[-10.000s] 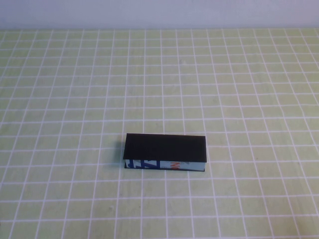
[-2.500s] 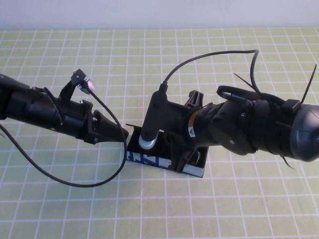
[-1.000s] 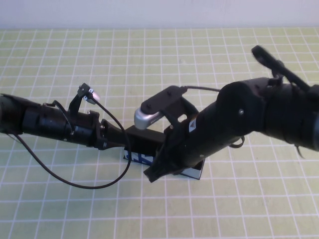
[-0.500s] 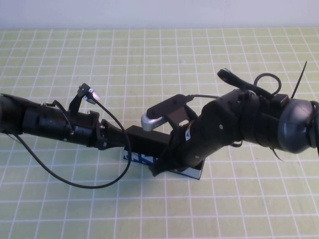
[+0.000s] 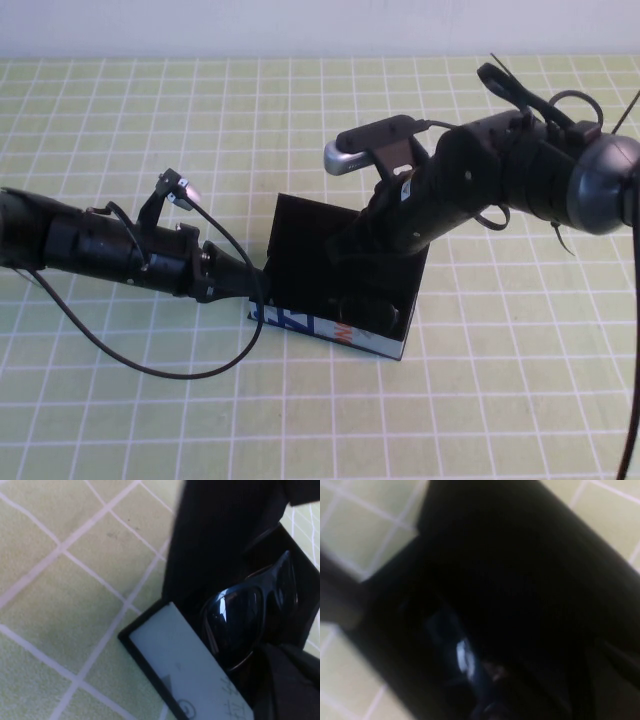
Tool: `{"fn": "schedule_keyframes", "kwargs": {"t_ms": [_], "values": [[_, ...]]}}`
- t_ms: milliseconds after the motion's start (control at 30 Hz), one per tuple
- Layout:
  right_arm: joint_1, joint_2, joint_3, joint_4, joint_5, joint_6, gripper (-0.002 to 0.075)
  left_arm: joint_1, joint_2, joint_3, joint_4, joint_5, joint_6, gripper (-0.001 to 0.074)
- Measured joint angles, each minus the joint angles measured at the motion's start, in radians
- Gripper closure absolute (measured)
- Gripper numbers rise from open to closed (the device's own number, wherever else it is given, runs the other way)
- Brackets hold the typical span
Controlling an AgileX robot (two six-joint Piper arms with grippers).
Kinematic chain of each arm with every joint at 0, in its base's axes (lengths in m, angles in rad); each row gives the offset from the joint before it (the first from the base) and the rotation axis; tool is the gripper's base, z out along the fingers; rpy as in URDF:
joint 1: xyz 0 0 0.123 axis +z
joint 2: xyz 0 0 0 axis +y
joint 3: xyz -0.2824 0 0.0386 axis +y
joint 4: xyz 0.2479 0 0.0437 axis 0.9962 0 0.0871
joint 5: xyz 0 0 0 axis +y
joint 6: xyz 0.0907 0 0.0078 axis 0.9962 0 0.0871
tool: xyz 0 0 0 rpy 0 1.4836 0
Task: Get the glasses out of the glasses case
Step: Pick up the glasses from the glasses case
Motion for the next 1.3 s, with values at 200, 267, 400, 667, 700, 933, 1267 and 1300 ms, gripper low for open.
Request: {"fn": "schedule_keyframes", "kwargs": {"t_ms": [200, 267, 400, 667, 700, 933, 1267, 1300], "values": [[-0.034, 0.079, -0.062, 0.014, 0.041, 0.002, 0.0742, 0.000, 0.000, 0.000, 0.003, 0.002, -0.004, 0.0739], [-0.038, 0.099, -0.076, 0.018, 0.055, 0.002, 0.0742, 0.000, 0.000, 0.000, 0.005, 0.002, -0.006, 0.0739], [-0.043, 0.119, -0.084, 0.018, 0.065, 0.000, 0.0742, 0.000, 0.000, 0.000, 0.005, 0.002, -0.006, 0.0739], [-0.045, 0.118, -0.155, 0.050, 0.180, -0.069, 0.0742, 0.000, 0.000, 0.000, 0.007, 0.004, -0.013, 0.0739], [-0.045, 0.114, -0.172, 0.061, 0.203, -0.083, 0.0742, 0.000, 0.000, 0.000, 0.007, 0.004, -0.014, 0.0739], [-0.045, 0.105, -0.250, 0.108, 0.331, -0.154, 0.0742, 0.000, 0.000, 0.000, 0.009, 0.006, -0.014, 0.0739], [-0.043, 0.105, -0.258, 0.240, 0.476, -0.324, 0.0742, 0.000, 0.000, 0.000, 0.009, 0.006, -0.020, 0.0739], [-0.039, 0.105, -0.258, 0.240, 0.488, -0.350, 0.0742, 0.000, 0.000, 0.000, 0.009, 0.006, -0.029, 0.0739]]}}
